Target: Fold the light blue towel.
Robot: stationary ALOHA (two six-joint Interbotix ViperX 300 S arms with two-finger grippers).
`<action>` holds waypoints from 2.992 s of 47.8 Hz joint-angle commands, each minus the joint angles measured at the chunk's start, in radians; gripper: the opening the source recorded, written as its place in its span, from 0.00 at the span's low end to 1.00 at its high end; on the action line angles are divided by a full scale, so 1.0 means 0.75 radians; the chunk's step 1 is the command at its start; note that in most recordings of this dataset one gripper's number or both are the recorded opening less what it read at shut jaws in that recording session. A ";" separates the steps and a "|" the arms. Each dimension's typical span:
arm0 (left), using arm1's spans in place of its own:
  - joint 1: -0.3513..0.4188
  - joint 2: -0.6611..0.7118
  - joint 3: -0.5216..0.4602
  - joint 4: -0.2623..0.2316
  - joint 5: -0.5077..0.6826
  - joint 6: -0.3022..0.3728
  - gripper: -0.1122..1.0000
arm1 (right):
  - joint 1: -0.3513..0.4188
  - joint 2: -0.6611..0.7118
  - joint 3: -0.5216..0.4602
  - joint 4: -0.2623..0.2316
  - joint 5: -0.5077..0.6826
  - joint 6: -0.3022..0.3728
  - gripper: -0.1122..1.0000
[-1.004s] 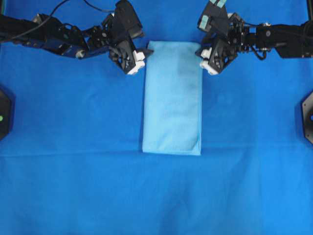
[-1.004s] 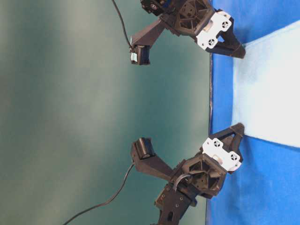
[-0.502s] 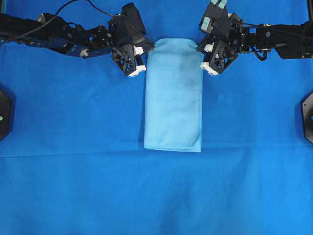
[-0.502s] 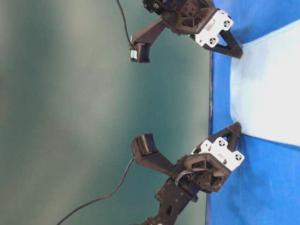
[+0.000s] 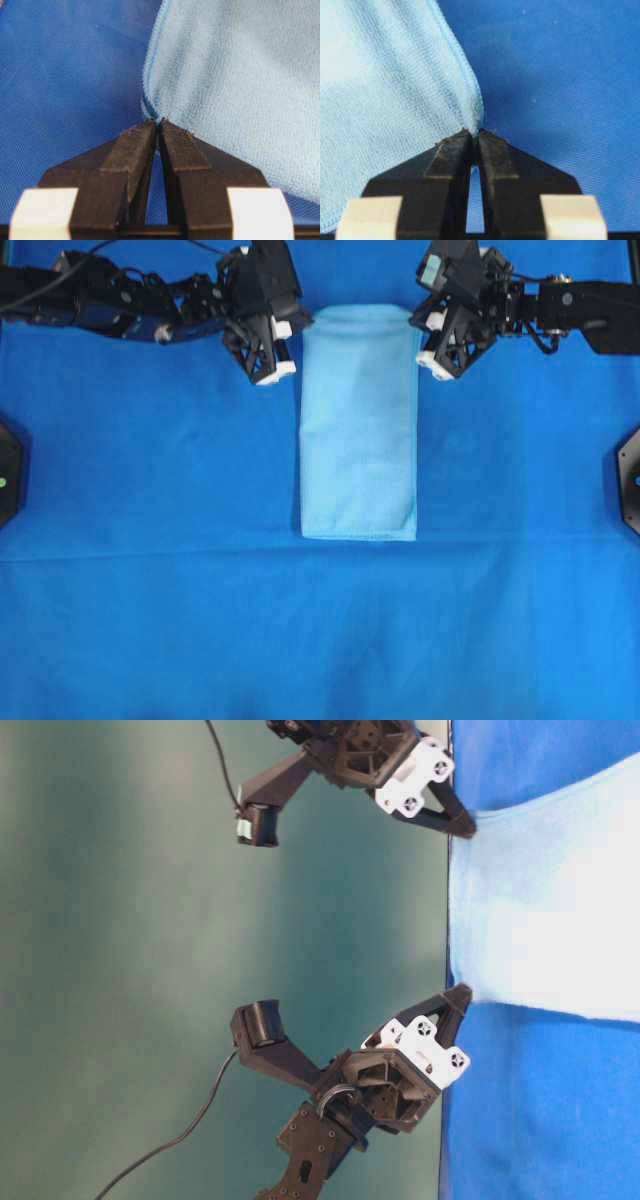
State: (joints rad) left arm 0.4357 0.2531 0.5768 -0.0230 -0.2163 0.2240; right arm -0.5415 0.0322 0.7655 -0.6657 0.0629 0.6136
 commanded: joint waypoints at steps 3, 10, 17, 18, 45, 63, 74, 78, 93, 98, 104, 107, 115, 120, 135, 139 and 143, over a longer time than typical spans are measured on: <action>0.006 -0.043 -0.014 0.002 -0.004 0.012 0.15 | 0.006 -0.041 -0.004 0.000 0.006 0.008 0.15; -0.018 -0.074 -0.004 0.002 0.008 0.012 0.15 | 0.055 -0.092 0.004 0.010 0.051 0.014 0.15; -0.076 -0.135 0.020 0.002 0.020 0.016 0.15 | 0.145 -0.182 0.018 0.045 0.151 0.014 0.15; -0.092 -0.151 0.029 0.002 0.025 0.016 0.15 | 0.164 -0.198 0.020 0.051 0.168 0.014 0.15; -0.556 -0.303 0.184 0.000 0.086 -0.100 0.15 | 0.673 -0.368 0.117 0.104 0.436 0.241 0.15; -0.675 -0.127 0.190 -0.002 0.070 -0.145 0.15 | 0.757 -0.245 0.160 0.104 0.276 0.380 0.15; -0.675 -0.092 0.190 -0.002 0.020 -0.145 0.15 | 0.757 -0.188 0.143 0.104 0.207 0.382 0.15; -0.675 -0.092 0.188 -0.002 0.020 -0.145 0.15 | 0.757 -0.180 0.141 0.104 0.170 0.382 0.15; -0.675 -0.106 0.176 -0.002 -0.004 -0.127 0.45 | 0.806 -0.164 0.117 0.106 0.157 0.380 0.65; -0.675 -0.143 0.180 0.000 0.002 -0.110 0.73 | 0.830 -0.182 0.106 0.106 0.174 0.380 0.63; -0.675 -0.211 0.188 -0.002 0.014 -0.104 0.76 | 0.861 -0.235 0.084 0.106 0.223 0.380 0.62; -0.675 -0.256 0.192 -0.002 0.039 -0.104 0.74 | 0.879 -0.278 0.076 0.106 0.268 0.378 0.62; -0.675 -0.421 0.221 -0.002 0.141 -0.104 0.71 | 0.949 -0.425 0.033 0.104 0.413 0.376 0.62; -0.675 -0.528 0.245 -0.002 0.178 -0.104 0.71 | 0.986 -0.538 0.018 0.104 0.503 0.372 0.62; -0.675 -0.867 0.385 0.000 0.176 -0.106 0.70 | 0.986 -0.849 0.102 0.051 0.595 0.366 0.62; -0.675 -0.963 0.427 -0.002 0.170 -0.106 0.70 | 0.988 -0.939 0.129 0.035 0.599 0.366 0.62; -0.665 -1.055 0.483 0.000 0.151 -0.106 0.70 | 0.988 -1.043 0.164 0.010 0.601 0.362 0.62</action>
State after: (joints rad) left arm -0.0690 -0.4817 0.9265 -0.0230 -0.0859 0.1442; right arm 0.1979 -0.6857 0.8851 -0.6397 0.5154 0.8866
